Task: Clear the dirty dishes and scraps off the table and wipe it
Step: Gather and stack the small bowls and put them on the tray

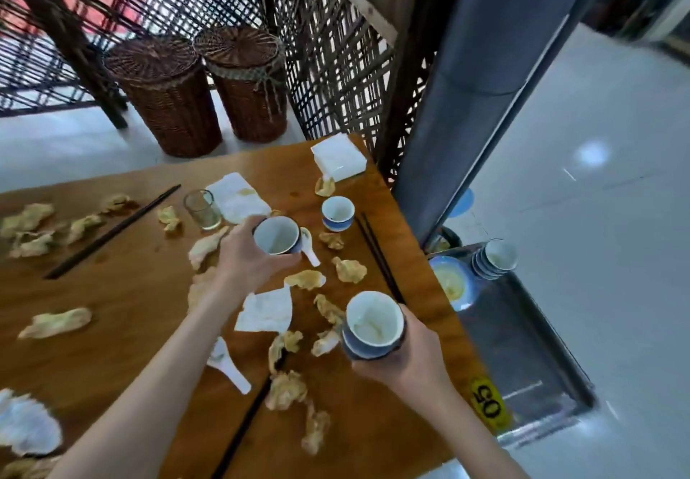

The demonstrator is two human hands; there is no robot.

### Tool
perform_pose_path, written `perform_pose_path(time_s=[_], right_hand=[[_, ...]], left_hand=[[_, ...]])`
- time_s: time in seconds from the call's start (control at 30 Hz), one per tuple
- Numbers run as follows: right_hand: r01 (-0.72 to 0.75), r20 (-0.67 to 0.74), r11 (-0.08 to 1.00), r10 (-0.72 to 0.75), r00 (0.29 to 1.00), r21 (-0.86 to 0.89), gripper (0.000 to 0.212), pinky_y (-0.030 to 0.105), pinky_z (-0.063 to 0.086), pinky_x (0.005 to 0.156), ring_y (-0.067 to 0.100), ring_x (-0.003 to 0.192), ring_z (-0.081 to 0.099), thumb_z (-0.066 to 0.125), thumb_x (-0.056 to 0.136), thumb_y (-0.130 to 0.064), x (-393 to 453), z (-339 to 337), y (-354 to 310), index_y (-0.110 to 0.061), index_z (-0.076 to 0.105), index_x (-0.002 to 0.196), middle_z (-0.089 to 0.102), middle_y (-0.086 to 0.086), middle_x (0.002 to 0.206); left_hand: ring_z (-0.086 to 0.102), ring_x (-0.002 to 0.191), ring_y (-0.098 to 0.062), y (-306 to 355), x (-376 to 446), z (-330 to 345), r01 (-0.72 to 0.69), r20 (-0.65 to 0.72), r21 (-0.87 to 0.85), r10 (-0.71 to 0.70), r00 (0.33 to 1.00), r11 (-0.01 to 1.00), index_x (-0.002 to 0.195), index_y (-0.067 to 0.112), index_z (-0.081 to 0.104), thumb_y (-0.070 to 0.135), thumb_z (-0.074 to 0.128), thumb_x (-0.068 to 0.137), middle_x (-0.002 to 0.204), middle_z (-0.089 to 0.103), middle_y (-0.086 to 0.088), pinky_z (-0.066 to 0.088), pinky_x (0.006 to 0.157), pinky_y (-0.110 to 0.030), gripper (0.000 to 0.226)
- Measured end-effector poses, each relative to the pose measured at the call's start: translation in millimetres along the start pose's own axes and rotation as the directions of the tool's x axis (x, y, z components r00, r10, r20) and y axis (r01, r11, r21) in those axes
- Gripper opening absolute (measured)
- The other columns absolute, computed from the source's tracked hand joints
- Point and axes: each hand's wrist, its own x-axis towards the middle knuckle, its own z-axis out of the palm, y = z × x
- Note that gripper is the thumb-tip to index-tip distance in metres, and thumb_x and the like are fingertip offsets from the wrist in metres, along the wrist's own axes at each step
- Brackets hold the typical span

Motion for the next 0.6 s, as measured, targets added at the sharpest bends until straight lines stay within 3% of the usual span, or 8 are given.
perform_pose_path(time_s=[0.1, 0.23, 0.43, 0.6], right_hand=[[-0.013, -0.029, 1.000, 0.013, 0.999, 0.017, 0.063, 0.012, 0.049, 0.074, -0.006, 0.093, 0.058, 0.087, 0.043, -0.037, 24.6, -14.9, 10.4, -0.042, 0.052, 0.095, 0.063, -0.024, 0.095], [-0.039, -0.053, 0.999, 0.040, 0.998, 0.031, 0.064, 0.004, 0.044, 0.068, -0.016, 0.094, 0.053, 0.083, 0.039, -0.046, 56.4, -30.8, 21.3, -0.048, 0.051, 0.093, 0.060, -0.034, 0.093], [-0.012, -0.078, 0.997, 0.017, 0.997, 0.070, 0.064, 0.027, 0.053, 0.079, -0.003, 0.094, 0.060, 0.081, 0.039, -0.046, 93.1, -42.5, 37.2, -0.044, 0.053, 0.096, 0.064, -0.025, 0.095], [-0.005, -0.059, 0.996, 0.010, 0.998, 0.086, 0.064, 0.026, 0.053, 0.078, -0.004, 0.093, 0.060, 0.083, 0.040, -0.042, 110.0, -46.9, 43.9, -0.040, 0.055, 0.098, 0.064, -0.022, 0.095]], left_hand=[[0.050, 0.094, -0.016, 16.6, 34.0, 30.8, -0.014, 0.026, -0.005, 0.014, 1.000, 1.000, 0.118, 0.021, 0.055, 0.040, 0.087, 0.055, 0.110, 0.058, 0.000, 0.039, 0.073, -0.027, 0.073], [0.049, 0.095, -0.015, 28.6, 70.3, 66.0, -0.006, 0.045, -0.015, 0.006, 0.999, 1.000, 0.120, 0.019, 0.054, 0.037, 0.088, 0.056, 0.113, 0.058, -0.002, 0.042, 0.075, -0.027, 0.075], [0.050, 0.097, -0.015, 38.3, 99.5, 100.9, -0.026, 0.094, 0.000, 0.025, 0.995, 1.000, 0.121, 0.020, 0.052, 0.035, 0.089, 0.056, 0.114, 0.058, 0.000, 0.044, 0.078, -0.028, 0.076], [0.049, 0.102, -0.016, 39.2, 108.6, 118.0, -0.043, 0.137, 0.001, 0.042, 0.990, 0.999, 0.123, 0.019, 0.052, 0.031, 0.089, 0.057, 0.117, 0.057, -0.002, 0.045, 0.081, -0.031, 0.077]])
